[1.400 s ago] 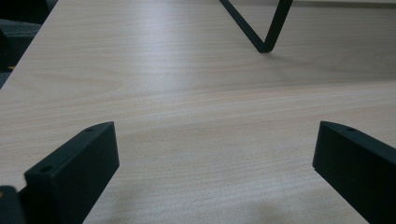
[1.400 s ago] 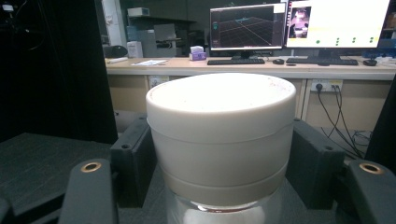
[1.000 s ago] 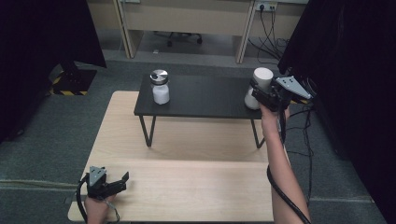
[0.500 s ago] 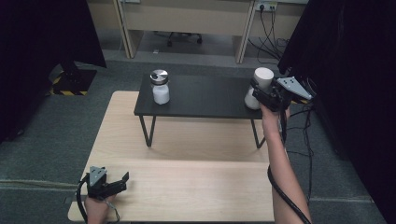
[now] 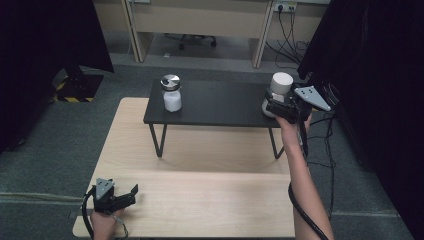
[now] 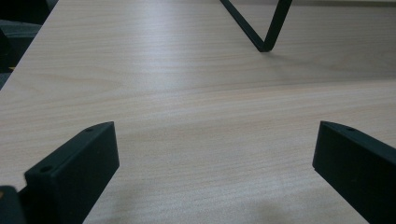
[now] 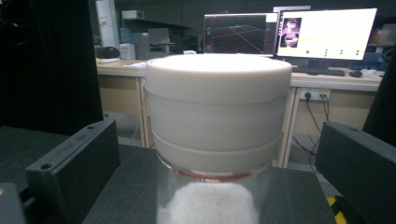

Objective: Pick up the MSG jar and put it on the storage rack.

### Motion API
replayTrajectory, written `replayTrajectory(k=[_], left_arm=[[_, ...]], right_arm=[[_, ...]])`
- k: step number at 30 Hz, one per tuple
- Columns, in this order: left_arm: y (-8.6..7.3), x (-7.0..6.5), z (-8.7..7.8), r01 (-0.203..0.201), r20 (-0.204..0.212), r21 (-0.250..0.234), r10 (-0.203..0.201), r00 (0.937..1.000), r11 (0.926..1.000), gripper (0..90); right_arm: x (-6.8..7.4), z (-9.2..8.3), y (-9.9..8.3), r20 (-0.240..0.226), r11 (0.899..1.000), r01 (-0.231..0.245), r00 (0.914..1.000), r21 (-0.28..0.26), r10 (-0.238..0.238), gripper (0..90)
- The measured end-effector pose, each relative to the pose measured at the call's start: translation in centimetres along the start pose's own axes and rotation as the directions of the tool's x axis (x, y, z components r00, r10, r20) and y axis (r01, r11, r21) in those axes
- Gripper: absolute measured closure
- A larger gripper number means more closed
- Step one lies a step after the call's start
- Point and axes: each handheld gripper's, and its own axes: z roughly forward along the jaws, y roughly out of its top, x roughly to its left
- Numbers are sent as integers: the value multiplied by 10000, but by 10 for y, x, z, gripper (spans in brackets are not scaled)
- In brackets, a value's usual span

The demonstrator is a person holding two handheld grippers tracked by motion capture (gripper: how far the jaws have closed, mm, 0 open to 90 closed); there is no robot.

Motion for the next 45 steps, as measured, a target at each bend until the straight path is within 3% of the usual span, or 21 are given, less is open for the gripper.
replayTrajectory(k=[15, 30, 45], left_arm=[[0, -1, 0, -64, -58, 44, 64, 10000, 10000, 0], [1, -4, 1, -144, -130, 130, 146, 9998, 9998, 0], [3, -10, 2, -245, -369, 306, 257, 9990, 9992, 0]], right_arm=[[-2, -15, -7, 145, 9999, -101, 9998, -15, 101, 3], [0, -47, -30, 119, 9996, 141, 9998, 230, -144, 3], [0, -75, -50, 288, 9988, -61, 9996, 479, 47, 3]])
